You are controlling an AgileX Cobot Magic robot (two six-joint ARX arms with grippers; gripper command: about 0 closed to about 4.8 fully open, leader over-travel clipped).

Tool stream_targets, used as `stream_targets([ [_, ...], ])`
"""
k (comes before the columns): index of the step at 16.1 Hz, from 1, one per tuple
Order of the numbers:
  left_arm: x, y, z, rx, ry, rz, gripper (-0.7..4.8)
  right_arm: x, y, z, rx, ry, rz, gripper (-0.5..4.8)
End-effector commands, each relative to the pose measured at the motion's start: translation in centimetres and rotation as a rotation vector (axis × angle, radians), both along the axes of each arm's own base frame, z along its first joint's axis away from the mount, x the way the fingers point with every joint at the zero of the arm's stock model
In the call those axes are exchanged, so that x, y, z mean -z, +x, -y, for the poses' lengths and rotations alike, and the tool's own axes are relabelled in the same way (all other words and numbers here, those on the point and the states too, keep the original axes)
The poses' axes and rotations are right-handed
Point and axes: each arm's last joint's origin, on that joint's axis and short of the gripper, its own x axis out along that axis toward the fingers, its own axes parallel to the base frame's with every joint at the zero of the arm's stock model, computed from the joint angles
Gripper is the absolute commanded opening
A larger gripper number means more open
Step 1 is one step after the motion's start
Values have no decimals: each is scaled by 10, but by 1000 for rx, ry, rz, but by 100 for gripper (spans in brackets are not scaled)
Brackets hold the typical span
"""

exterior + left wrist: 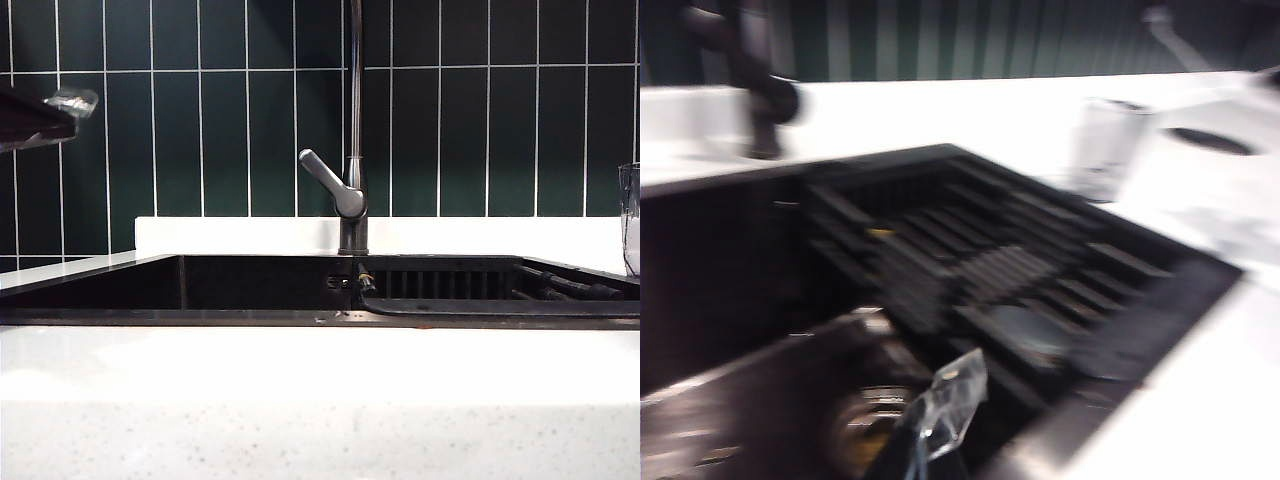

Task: Pick up the mug next to the sink, go to the faucet to get some water, pour the water into the sink, and finally put the mug back to its place.

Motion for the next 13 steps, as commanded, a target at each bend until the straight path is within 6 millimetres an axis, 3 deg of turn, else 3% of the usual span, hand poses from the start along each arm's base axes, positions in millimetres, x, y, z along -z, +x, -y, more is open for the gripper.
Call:
stream_targets([
  [1, -1, 2, -2, -85, 42, 56, -5, 0, -3, -4, -78, 22, 5, -3],
  [4, 0, 3, -4, -166, 71, 61, -5, 1, -3, -5, -107, -13, 17, -3],
  [8, -1, 6, -11, -454, 45, 44, -5, 6, -2, -4, -113, -9, -3, -1],
  [13, -1, 6, -11, -447, 16, 23, -5, 15, -2, -4, -112, 35, -87, -1],
])
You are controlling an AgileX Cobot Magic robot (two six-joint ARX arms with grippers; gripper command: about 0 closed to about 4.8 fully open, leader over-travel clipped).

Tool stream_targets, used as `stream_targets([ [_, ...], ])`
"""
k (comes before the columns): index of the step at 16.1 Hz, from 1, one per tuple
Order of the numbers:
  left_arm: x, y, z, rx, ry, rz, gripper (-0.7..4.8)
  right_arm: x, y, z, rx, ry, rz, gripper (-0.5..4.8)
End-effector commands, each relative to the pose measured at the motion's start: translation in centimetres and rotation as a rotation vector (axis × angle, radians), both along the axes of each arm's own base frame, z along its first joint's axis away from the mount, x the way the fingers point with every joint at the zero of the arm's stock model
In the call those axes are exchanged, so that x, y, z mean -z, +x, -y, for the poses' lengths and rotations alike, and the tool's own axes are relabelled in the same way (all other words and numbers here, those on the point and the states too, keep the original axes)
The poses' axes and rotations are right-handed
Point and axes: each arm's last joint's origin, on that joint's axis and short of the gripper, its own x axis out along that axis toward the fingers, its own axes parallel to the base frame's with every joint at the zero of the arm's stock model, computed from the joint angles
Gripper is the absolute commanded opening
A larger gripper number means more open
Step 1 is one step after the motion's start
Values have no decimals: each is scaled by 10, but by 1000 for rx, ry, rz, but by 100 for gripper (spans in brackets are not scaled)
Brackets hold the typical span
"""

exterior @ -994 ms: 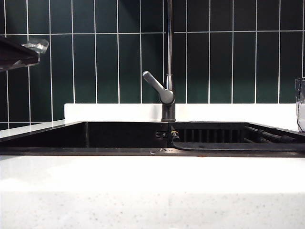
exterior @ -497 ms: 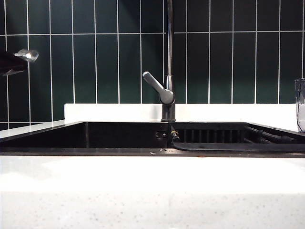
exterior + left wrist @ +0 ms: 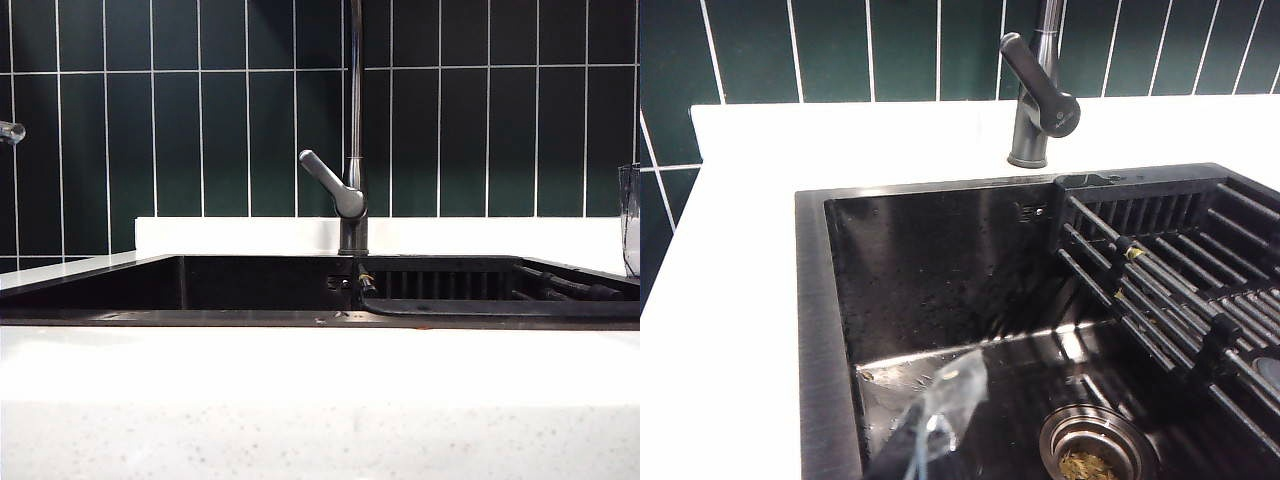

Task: Pick up the mug next to the sink, go to the faucet to get some water, pour the water into the sink, and finally put the mug back to its place.

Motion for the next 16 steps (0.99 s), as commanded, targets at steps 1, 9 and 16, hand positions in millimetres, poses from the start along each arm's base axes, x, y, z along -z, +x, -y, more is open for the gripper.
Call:
stream_targets([
  [1, -1, 0, 0, 3, -12, 8, -5, -1, 0, -1, -9, -1, 1, -1],
  [9, -1, 0, 0, 3, -12, 8, -5, -1, 0, -1, -9, -1, 2, -1],
  [16, -3, 6, -19, -184, -25, 31, -5, 14, 6, -17, -209, 10, -43, -1],
])
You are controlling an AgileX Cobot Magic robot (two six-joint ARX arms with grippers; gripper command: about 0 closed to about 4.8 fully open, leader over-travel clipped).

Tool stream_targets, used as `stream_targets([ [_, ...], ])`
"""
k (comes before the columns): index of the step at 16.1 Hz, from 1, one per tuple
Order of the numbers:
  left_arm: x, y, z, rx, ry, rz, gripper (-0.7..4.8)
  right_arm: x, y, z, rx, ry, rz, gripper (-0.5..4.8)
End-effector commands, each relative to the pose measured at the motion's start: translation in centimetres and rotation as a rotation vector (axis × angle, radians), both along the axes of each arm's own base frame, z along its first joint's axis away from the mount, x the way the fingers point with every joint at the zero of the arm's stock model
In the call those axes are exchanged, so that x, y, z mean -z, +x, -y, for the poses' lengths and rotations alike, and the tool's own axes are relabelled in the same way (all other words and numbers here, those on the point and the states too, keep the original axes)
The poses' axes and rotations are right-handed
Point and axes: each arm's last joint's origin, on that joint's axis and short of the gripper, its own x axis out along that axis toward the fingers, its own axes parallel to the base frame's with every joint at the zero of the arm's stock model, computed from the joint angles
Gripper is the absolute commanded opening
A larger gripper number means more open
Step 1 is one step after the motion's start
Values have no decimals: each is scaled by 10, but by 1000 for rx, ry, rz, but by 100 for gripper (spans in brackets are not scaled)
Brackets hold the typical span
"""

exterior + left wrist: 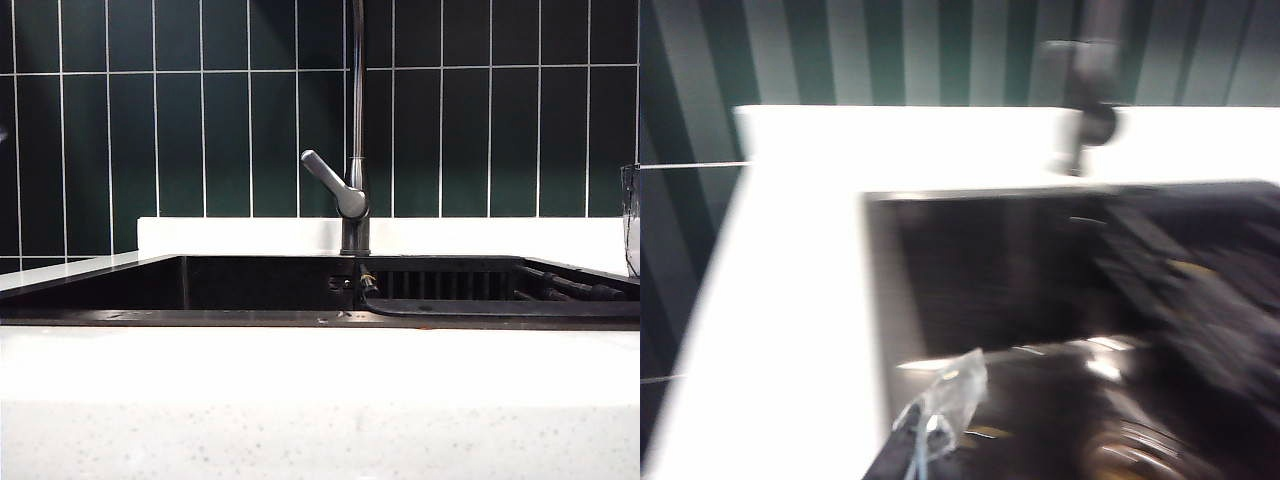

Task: Pick up the mug next to the sink, go to the faucet to get some water, pour the water into the sink, and finally put the mug back to its place.

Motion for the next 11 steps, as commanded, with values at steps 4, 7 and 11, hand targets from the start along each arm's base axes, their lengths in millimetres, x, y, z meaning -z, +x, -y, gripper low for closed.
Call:
stream_targets([
  [4, -5, 6, -35, -368, -20, 54, -5, 31, 6, -22, -268, 10, -84, -1],
  [7, -5, 6, -38, -393, -19, 54, -5, 37, 8, -22, -259, 7, -83, -1],
  [11, -5, 6, -38, -375, -18, 54, -5, 38, 8, -22, -257, 7, -86, -1],
])
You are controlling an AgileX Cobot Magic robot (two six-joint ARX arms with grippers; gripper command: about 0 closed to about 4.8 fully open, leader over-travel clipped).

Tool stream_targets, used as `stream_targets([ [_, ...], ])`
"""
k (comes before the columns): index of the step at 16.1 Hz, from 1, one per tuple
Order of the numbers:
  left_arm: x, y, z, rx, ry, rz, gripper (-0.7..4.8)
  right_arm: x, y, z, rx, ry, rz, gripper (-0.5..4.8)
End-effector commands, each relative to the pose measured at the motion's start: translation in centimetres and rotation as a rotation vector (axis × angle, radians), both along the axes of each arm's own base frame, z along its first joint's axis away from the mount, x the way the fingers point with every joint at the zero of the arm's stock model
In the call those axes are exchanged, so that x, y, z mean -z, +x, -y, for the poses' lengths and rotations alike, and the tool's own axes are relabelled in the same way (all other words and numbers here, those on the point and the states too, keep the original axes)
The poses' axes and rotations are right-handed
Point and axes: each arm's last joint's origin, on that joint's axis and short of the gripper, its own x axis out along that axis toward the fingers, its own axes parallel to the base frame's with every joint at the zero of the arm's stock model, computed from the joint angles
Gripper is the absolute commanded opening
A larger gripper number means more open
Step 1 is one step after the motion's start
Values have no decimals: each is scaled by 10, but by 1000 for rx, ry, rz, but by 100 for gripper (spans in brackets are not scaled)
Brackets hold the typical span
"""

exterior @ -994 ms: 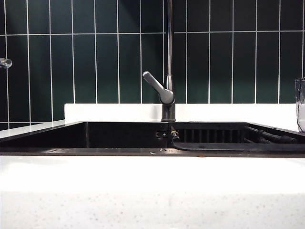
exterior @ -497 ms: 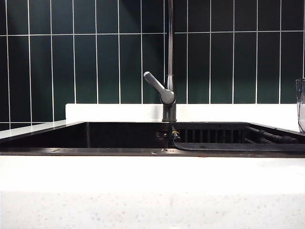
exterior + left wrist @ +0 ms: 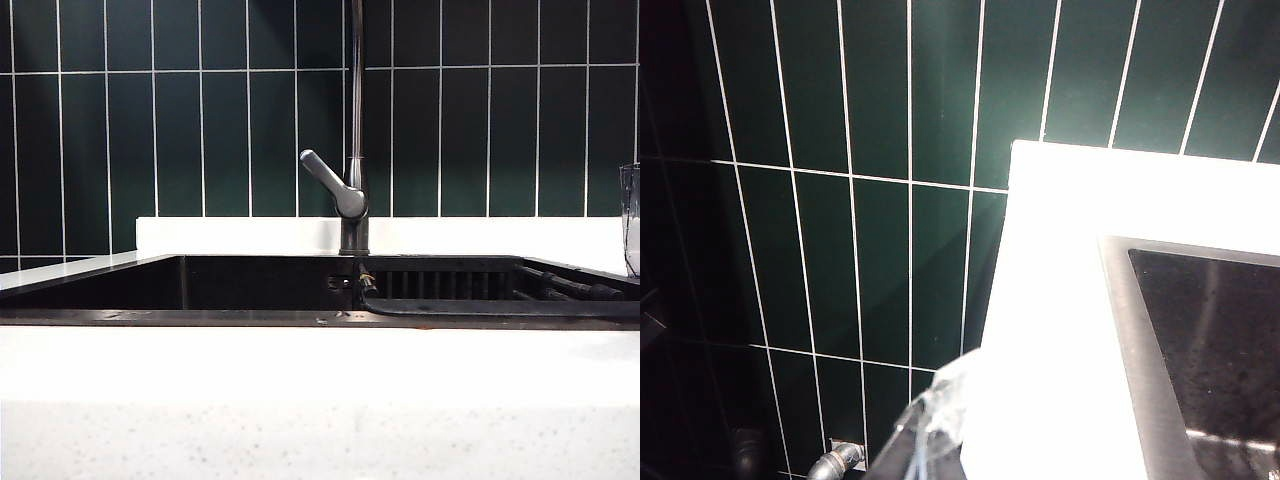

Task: Pick up the mug next to the sink, go to the faucet to get some water, pour the water into the sink, and finally put the mug back to its place.

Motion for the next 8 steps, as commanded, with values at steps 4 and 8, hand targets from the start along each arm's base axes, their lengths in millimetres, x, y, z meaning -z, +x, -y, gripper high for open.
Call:
stream_targets([
  [4, -1, 0, 0, 5, 0, 11, -5, 0, 0, 0, 1, -3, 11, -1],
  [8, -1, 0, 1, 53, 4, 5, -5, 0, 2, 2, 53, -140, 85, -1],
])
